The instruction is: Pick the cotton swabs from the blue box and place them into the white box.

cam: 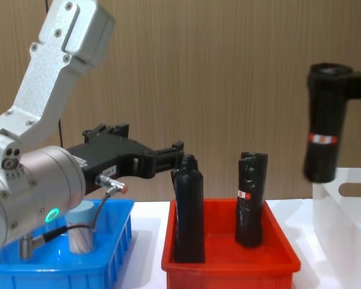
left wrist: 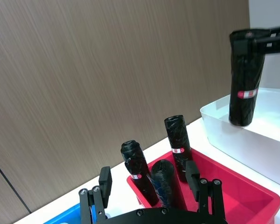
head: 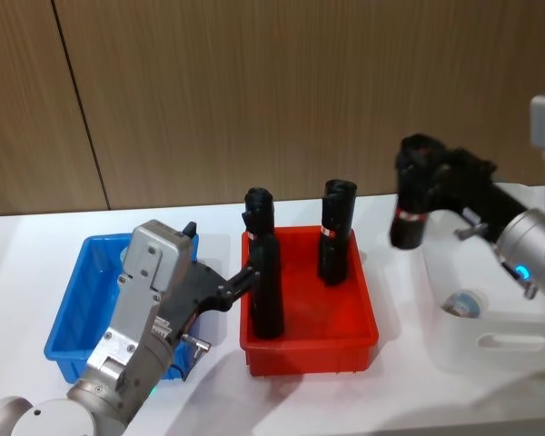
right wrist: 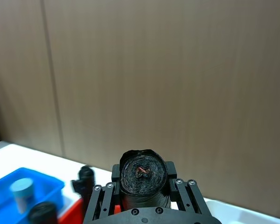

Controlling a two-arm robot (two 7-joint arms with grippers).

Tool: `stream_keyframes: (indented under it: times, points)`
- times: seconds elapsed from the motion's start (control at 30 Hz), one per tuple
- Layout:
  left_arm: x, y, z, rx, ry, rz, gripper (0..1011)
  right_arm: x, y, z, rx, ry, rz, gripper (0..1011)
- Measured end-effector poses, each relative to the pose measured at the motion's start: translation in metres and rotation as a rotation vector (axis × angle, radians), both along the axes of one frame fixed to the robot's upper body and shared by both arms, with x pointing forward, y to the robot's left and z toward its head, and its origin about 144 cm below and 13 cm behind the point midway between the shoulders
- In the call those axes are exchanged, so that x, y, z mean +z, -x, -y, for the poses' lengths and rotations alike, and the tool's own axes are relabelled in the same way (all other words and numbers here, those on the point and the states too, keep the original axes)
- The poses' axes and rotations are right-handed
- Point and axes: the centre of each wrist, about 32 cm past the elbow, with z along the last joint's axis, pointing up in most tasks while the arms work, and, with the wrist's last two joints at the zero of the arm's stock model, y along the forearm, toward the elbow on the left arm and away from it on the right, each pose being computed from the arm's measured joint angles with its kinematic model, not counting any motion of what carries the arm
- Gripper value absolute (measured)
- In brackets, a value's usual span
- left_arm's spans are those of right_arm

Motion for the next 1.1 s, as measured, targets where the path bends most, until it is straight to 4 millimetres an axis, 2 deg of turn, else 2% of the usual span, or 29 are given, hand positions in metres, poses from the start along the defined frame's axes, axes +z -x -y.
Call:
stream_keyframes:
  times: [0.4,0.97,1.1]
  points:
    - [0.000,0.000,0.000,0.000,0.000,0.000,1003,0.003,-0.017,0.029,-0.149,0.039,-0.005,543]
    - [0.000,0.000,0.000,0.000,0.000,0.000,1003,-0.033,-0.049,0.056,-0.255,0.071,-0.111,544]
    - [0.000,0.000,0.000,0.000,0.000,0.000,1003,-0.037,-0.052,0.058,-0.263,0.073,-0.121,603]
